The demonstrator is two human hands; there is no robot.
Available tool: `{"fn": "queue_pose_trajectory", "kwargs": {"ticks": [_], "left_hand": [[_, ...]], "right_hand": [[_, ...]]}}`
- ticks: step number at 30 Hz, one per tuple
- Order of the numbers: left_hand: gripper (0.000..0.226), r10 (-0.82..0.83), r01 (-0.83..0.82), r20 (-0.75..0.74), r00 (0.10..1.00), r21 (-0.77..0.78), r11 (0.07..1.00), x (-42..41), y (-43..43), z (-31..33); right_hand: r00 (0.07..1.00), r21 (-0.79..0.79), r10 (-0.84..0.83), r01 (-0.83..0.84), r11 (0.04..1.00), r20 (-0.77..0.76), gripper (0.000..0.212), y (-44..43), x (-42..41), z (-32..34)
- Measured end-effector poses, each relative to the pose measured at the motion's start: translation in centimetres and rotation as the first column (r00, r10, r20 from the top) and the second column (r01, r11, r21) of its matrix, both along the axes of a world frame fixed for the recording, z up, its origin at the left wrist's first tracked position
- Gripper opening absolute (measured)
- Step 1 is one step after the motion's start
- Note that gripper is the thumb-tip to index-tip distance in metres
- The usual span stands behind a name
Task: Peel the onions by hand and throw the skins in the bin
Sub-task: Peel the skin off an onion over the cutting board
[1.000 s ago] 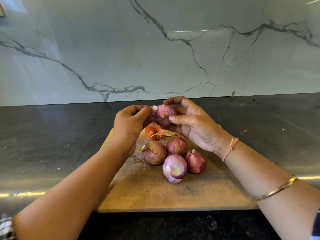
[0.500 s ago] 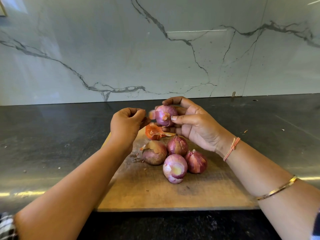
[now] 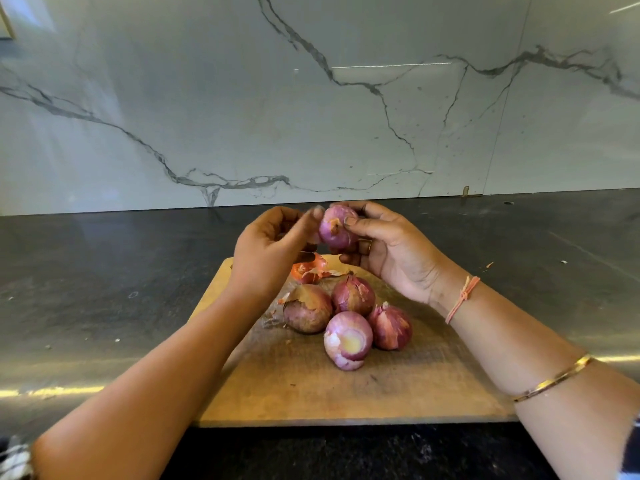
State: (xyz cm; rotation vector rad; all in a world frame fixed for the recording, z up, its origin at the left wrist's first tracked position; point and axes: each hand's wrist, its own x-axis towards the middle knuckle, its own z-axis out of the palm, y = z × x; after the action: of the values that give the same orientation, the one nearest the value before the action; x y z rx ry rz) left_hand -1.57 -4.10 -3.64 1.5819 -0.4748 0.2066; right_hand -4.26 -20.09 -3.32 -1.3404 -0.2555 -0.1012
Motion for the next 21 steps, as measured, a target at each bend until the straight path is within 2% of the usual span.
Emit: {"fn": "queue_pose_trajectory", "kwargs": {"ticks": [3,7,16,21], "left_hand": [[0.010,0.014,-0.016,0.053,0.999,0.043,0.999,0.3,-0.1,-0.2],[0.019,0.023,-0.024,0.072,0.997,0.022,0.999,0.9,0.2,-0.4],[0.016,0.173,-0.190,0.097,0.980,0.218,0.957,2.0,0.8,-0.9],[0.015,0.123,-0.173,0.163,0.979,0.344,0.923,1.3,0.4,-0.8]], "right_hand": [[1.000,0.034,-0.002,0.002,0.999,0.000,0.016,0.0,0.0,0.1],[1.000,0.090,-0.012,0.014,0.996,-0.024,0.017,-0.1,-0.1,0.3],[0.998,0.149,-0.015,0.023,0.989,-0.059,0.025,-0.2,0.0,0.6],[0.995,0.066,-0.065,0.070,0.995,-0.076,0.017,-0.2,0.0,0.5]]}}
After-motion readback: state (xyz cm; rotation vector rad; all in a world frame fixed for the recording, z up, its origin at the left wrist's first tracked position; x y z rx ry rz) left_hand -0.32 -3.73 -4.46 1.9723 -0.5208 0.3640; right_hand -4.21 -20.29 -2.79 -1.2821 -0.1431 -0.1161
